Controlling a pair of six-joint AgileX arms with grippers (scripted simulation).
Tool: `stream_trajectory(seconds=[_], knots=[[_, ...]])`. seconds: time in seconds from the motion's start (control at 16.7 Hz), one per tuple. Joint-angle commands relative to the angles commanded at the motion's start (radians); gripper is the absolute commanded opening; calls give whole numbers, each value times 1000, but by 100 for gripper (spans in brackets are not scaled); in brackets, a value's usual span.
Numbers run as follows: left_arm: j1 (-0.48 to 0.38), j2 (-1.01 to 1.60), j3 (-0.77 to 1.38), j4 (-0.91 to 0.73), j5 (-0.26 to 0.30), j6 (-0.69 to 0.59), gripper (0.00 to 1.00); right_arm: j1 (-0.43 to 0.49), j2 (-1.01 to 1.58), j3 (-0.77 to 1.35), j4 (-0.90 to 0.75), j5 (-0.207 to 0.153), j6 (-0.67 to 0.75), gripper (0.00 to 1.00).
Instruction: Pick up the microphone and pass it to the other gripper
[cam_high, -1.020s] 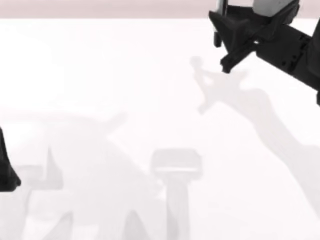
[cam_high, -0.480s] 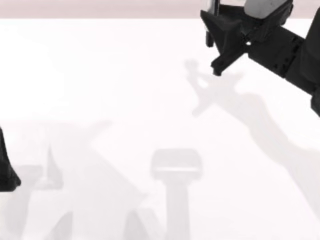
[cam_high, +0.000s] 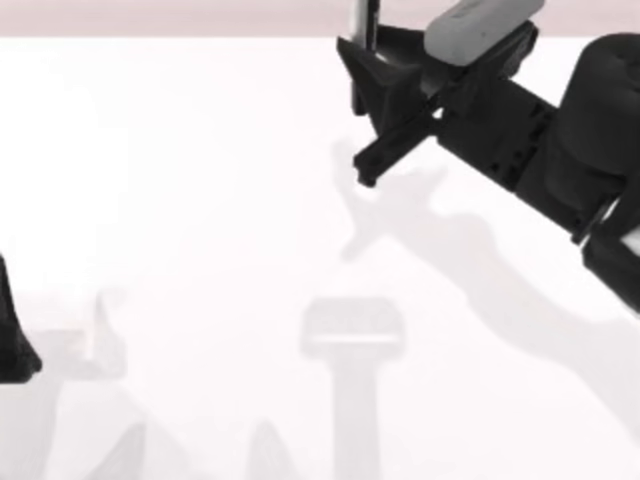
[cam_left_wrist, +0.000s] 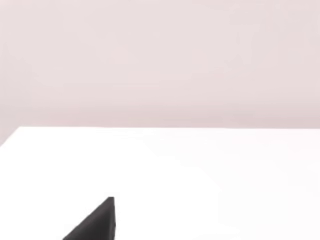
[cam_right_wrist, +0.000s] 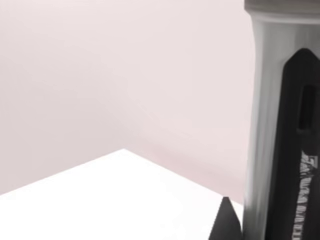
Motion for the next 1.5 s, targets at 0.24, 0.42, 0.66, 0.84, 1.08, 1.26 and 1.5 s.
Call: stream_trajectory(seconds=[0.24, 0.42, 0.66, 0.84, 1.08, 1.26, 1.5], knots=[[0, 0, 0, 0, 0, 0, 100, -3, 3, 3, 1, -3, 1, 0], [0, 0, 0, 0, 0, 0, 100, 0, 0, 0, 0, 0, 0, 0], [-2, 2, 2, 1, -1, 0, 100, 0, 0, 0, 0, 0, 0, 0], [-66, 68, 61, 26, -26, 1, 100, 0, 0, 0, 0, 0, 0, 0], [-256, 298, 228, 95, -102, 4, 100, 0, 0, 0, 0, 0, 0, 0], [-432, 548, 376, 153, -172, 7, 100, 0, 0, 0, 0, 0, 0, 0], [-651, 854, 562, 227, -260, 9, 100, 0, 0, 0, 0, 0, 0, 0]])
